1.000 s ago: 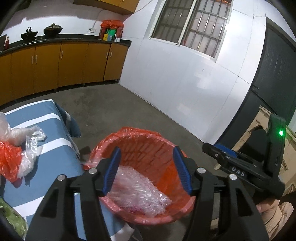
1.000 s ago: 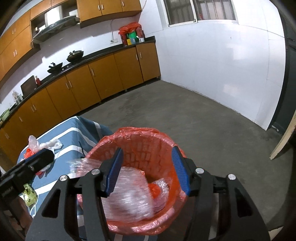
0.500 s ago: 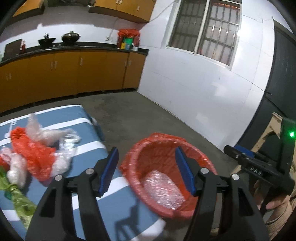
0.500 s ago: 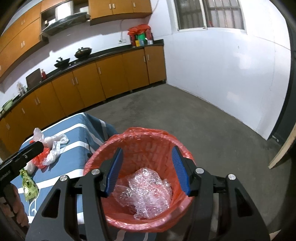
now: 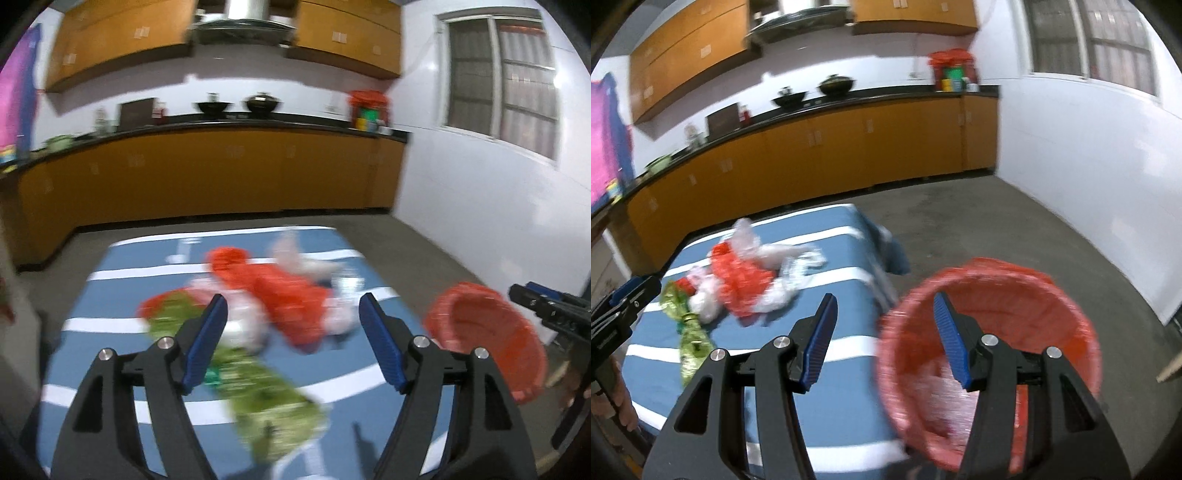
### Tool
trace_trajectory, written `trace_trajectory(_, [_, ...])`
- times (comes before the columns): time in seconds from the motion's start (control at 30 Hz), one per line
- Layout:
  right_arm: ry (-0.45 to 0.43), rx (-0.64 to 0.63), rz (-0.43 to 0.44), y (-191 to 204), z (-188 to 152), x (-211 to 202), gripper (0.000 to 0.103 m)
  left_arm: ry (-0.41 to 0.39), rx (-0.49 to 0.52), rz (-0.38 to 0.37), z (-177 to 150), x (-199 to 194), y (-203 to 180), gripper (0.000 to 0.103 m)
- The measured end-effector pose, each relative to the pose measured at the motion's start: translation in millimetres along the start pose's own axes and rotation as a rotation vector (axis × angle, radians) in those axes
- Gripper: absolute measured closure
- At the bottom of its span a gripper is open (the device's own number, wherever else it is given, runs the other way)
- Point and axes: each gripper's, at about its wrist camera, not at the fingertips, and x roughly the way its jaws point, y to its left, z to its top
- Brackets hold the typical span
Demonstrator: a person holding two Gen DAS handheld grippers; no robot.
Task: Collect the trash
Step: 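Move both open tools back toward the remaining bags on the table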
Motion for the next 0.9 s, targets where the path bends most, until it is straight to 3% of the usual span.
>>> trace_trajectory(0.17, [0.020, -0.056, 0.066, 47, 1, 25, 0.048, 0.012, -0.060, 0.125, -14, -6, 55, 0.027])
trace_trajectory(0.37, [0.068, -0.078, 0.074, 82, 0, 64, 0.050, 0.029, -0.120, 0.190, -27, -7, 93, 0.026])
trace_trajectory(0.6, [0.127, -0.085, 0.035, 107, 0, 120, 0.057, 0.033, -0.139, 0.206, -34, 1, 111, 0.026])
trace_trajectory(0.9, [0.207, -0.095, -0.003, 119, -1, 167, 0.057, 0.055, -0.162, 0.185, -36, 17, 115, 0.026])
